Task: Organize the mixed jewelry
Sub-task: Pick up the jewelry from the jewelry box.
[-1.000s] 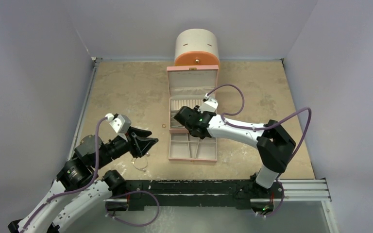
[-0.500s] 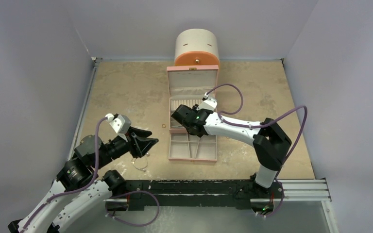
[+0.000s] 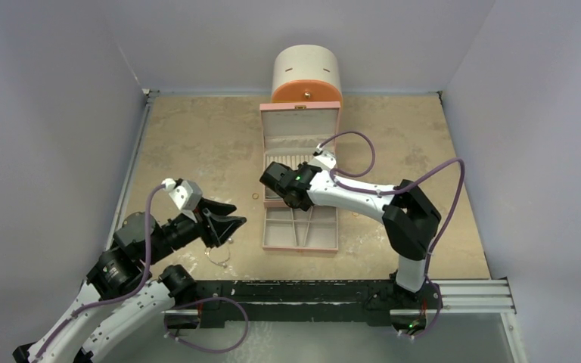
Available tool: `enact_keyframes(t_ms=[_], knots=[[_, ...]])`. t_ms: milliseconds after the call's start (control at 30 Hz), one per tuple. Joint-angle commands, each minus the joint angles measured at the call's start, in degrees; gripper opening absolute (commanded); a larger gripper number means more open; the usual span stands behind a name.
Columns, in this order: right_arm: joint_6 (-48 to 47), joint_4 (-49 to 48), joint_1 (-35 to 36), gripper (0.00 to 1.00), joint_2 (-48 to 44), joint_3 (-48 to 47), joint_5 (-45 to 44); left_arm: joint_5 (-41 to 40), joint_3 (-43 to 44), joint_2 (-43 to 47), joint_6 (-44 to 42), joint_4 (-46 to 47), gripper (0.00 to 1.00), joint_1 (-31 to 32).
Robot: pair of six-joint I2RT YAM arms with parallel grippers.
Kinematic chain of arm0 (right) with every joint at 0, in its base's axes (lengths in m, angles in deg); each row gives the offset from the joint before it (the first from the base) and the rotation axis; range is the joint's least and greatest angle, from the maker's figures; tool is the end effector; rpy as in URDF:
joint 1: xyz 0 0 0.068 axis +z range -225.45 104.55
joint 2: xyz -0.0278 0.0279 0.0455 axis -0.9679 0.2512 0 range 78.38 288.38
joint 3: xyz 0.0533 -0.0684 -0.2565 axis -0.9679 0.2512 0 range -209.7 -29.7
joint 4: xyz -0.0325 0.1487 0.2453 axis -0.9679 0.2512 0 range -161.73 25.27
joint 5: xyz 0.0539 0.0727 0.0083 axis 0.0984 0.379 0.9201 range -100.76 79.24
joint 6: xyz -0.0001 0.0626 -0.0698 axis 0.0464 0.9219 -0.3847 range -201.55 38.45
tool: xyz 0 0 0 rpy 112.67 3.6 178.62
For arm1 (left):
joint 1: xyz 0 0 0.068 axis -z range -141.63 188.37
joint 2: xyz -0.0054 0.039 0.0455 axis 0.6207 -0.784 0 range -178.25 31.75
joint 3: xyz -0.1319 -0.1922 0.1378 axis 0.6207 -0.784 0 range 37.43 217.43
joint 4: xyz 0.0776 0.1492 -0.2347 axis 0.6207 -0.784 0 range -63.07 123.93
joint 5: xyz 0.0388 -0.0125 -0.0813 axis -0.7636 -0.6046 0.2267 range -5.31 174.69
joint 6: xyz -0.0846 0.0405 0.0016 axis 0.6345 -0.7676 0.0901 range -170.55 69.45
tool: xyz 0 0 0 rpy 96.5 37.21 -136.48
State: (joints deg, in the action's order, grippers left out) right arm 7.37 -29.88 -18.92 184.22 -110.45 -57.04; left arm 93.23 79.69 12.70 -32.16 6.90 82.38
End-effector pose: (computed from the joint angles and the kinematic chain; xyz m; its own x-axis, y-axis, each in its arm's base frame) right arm 0.2808 0.3141 0.1818 -0.4298 0.6028 -0.6722 0.4995 0.7790 0.3791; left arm 0.1049 -0.1187 0.3516 -0.2958 -0.1480 -0.9437 0.7381 0.5918 -0.3241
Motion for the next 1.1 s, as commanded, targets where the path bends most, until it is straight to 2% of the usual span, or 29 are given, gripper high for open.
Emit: enact_keyframes(t_ms=[0, 767, 833, 1000, 1067], knots=[[5.67, 6.40, 0.72, 0.33, 0.64, -2.49, -3.30, 0.86, -0.24, 0.84, -0.90, 3.03, 0.45, -0.06], [9.80, 10.19, 1.82, 0.28, 3.69, -5.47, -2.86, 1.56, -0.42, 1.38, -0.99, 3.29, 0.45, -0.05], [9.77, 9.98, 1.83, 0.22, 3.59, -5.32, -2.93, 1.57, -0.42, 1.53, -0.99, 3.27, 0.45, -0.05], [9.04, 9.13, 1.91, 0.00, 3.03, -4.43, -2.63, 1.57, -0.49, 1.56, -0.99, 3.37, 0.45, -0.05], [8.27, 8.10, 1.91, 0.00, 2.30, -3.40, -2.56, 1.57, -0.48, 1.56, -0.99, 3.38, 0.45, -0.03]])
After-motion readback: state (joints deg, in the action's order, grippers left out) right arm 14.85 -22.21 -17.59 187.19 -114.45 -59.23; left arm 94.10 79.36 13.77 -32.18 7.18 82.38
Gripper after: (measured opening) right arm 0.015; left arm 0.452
